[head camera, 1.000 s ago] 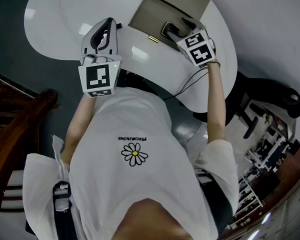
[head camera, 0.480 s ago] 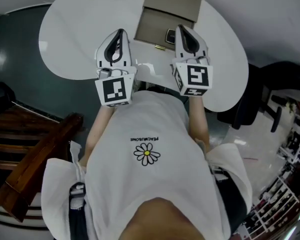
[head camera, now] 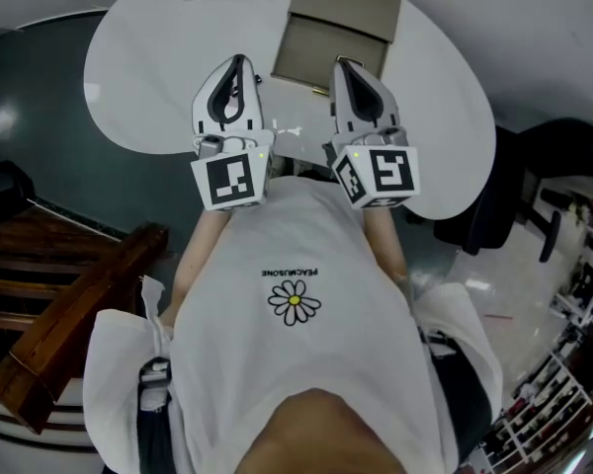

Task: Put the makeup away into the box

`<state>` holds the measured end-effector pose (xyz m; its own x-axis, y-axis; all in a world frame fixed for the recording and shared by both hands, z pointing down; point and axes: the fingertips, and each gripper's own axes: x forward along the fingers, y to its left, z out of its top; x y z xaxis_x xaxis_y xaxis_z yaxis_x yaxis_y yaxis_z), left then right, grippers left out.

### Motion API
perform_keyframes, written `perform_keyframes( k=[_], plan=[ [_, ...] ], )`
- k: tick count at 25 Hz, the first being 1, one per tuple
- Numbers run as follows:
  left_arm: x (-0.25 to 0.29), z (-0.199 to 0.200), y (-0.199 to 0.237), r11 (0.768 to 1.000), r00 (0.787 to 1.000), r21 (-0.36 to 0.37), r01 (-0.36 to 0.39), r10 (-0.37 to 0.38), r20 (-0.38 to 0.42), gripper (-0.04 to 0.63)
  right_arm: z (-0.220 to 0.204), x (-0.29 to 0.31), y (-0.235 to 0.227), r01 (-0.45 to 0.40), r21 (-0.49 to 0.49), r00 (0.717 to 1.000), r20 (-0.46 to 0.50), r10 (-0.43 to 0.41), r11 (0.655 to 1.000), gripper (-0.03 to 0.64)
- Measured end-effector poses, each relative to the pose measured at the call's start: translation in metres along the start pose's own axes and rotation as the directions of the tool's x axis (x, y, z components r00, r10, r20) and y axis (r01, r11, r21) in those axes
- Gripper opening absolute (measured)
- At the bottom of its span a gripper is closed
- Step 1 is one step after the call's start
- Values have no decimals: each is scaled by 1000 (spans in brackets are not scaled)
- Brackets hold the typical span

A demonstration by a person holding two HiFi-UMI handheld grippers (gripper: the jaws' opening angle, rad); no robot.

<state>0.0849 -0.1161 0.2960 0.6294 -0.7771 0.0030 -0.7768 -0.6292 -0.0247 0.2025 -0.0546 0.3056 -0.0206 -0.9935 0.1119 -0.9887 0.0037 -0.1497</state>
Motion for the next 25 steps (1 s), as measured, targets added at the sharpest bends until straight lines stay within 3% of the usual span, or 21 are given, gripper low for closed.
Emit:
perform_keyframes(
  k=[2, 4, 6, 9, 11, 13, 16, 18, 20, 22, 25],
  plan=[
    [-6, -2, 10, 999, 999, -13, -39, 39, -2, 20, 6, 7, 20, -128, -64, 992, -30, 126, 990, 29],
    [-12, -5, 25, 996, 996, -22, -88, 88, -3, 20, 5, 20, 50, -316, -152, 945, -137, 297, 936, 31],
    [-22, -10, 46, 989, 989, -20, -147, 147, -6, 20, -6, 37, 82, -505, -246, 853, -287, 435, 828, 32],
    [-42, -19, 79, 974, 974, -15, -225, 225, -14, 20, -42, 61, 121, -711, -358, 689, -524, 500, 605, 116],
    [-56, -26, 93, 960, 960, -30, -279, 279, -21, 20, -73, 69, 133, -818, -380, 564, -677, 473, 432, 158],
    [-69, -37, 101, 943, 943, -41, -331, 330, -43, 20, -108, 73, 134, -893, -357, 443, -798, 409, 273, 158],
    [-84, -56, 113, 925, 925, -53, -377, 373, -76, 20, -162, 77, 128, -957, -271, 288, -919, 269, 99, 184],
    [-94, -70, 118, 905, 907, -83, -417, 410, -97, 20, -194, 80, 120, -975, -221, 217, -963, 159, -8, 186],
    [-104, -84, 123, 875, 882, -123, -467, 453, -126, 20, -218, 83, 115, -984, -161, 155, -985, 76, -81, 186],
    [-112, -95, 130, 847, 859, -149, -510, 491, -147, 20, -232, 88, 118, -985, -118, 115, -993, 28, -129, 186],
    [-123, -105, 138, 821, 836, -163, -547, 525, -157, 20, -251, 96, 107, -986, -94, 101, -994, -47, -136, 181]
  ],
)
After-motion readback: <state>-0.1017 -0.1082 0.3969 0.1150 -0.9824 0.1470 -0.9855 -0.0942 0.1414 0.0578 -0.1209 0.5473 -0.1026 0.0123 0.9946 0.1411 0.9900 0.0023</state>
